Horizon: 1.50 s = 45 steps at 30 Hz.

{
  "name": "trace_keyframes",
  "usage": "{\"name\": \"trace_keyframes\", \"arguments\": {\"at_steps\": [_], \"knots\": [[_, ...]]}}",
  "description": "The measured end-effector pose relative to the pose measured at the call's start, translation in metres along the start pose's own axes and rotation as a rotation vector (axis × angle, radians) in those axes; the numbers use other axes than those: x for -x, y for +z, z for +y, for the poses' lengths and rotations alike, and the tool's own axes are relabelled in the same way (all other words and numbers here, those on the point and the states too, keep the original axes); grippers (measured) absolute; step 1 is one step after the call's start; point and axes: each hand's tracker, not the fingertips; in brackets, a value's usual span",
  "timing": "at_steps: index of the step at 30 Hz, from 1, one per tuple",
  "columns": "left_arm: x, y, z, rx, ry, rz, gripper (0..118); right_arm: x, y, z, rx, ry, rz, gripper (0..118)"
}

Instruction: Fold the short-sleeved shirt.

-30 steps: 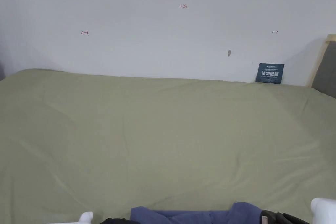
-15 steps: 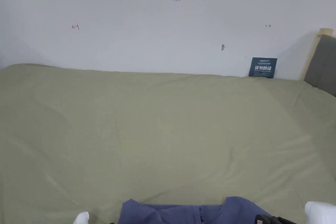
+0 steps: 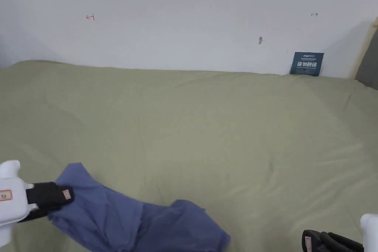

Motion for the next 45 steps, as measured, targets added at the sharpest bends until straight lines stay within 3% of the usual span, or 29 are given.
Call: {"name": "trace_keyframes", "arguments": {"at_steps": [6,12,19,24,30,34,36,38,39,45], "knots": [[-0.053,0.017,-0.010,0.013,-0.232,0.019,17,0.020,-0.016,0.001,0.027,0.030,0.050,2],[-0.135,-0.046,-0.049,0.181,-0.371,0.025,17,0.031,-0.013,-0.001,0.038,0.058,0.054,2],[-0.176,-0.119,-0.086,0.360,-0.342,-0.001,23,0.027,-0.001,0.002,0.009,0.050,0.060,2],[-0.172,-0.096,-0.078,0.392,-0.292,-0.102,37,0.016,-0.004,0.000,0.007,0.014,0.048,2],[-0.157,-0.055,-0.053,0.327,-0.116,-0.300,56,0.017,-0.012,-0.007,0.038,0.007,0.055,2],[-0.148,-0.051,-0.043,0.236,-0.186,-0.329,60,0.022,-0.012,-0.010,0.054,0.022,0.072,2],[-0.136,-0.062,-0.046,0.227,-0.214,-0.324,55,0.023,-0.011,-0.010,0.056,0.029,0.077,2],[-0.122,-0.082,-0.056,0.304,-0.163,-0.341,18,0.022,-0.008,-0.010,0.052,0.031,0.077,2],[-0.114,-0.093,-0.065,0.330,-0.123,-0.335,6,0.021,-0.006,-0.009,0.046,0.033,0.076,2],[-0.103,-0.135,-0.127,0.397,-0.036,-0.330,6,0.013,0.007,0.000,-0.019,0.016,0.065,2]]}}
